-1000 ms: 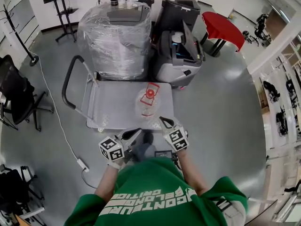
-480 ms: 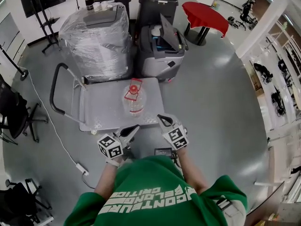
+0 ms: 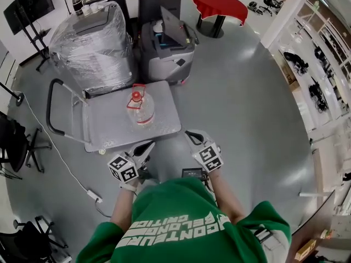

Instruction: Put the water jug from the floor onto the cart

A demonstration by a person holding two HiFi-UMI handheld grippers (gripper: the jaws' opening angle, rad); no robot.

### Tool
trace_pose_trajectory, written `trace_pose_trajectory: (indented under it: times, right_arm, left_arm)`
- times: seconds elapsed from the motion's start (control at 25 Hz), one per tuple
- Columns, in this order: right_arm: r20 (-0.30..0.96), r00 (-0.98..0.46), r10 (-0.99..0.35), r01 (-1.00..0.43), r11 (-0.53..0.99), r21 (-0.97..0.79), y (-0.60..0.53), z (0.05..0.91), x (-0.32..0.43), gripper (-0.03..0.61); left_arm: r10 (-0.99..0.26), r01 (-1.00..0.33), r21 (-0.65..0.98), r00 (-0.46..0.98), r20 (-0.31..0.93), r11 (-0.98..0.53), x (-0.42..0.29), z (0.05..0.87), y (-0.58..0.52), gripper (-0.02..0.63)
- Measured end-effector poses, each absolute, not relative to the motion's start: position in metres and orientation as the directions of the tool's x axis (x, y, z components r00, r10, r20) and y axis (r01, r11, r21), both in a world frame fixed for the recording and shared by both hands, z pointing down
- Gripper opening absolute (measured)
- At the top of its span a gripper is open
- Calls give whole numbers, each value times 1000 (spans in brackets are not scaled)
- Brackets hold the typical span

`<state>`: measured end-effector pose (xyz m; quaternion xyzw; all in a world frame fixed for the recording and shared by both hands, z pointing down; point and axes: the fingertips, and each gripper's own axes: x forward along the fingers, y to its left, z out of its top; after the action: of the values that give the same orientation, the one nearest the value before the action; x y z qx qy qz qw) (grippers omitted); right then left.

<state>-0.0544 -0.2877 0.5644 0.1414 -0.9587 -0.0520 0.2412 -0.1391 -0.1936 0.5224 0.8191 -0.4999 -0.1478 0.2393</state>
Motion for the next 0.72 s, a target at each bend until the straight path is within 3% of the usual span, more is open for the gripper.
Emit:
trace_pose_trajectory:
  times: [0.72]
  right_arm:
    - [409, -870, -276, -233, 960, 154, -254, 552, 8, -8]
  left_arm:
    - [-871, -729, 536, 491, -23, -426, -55, 516, -185, 14]
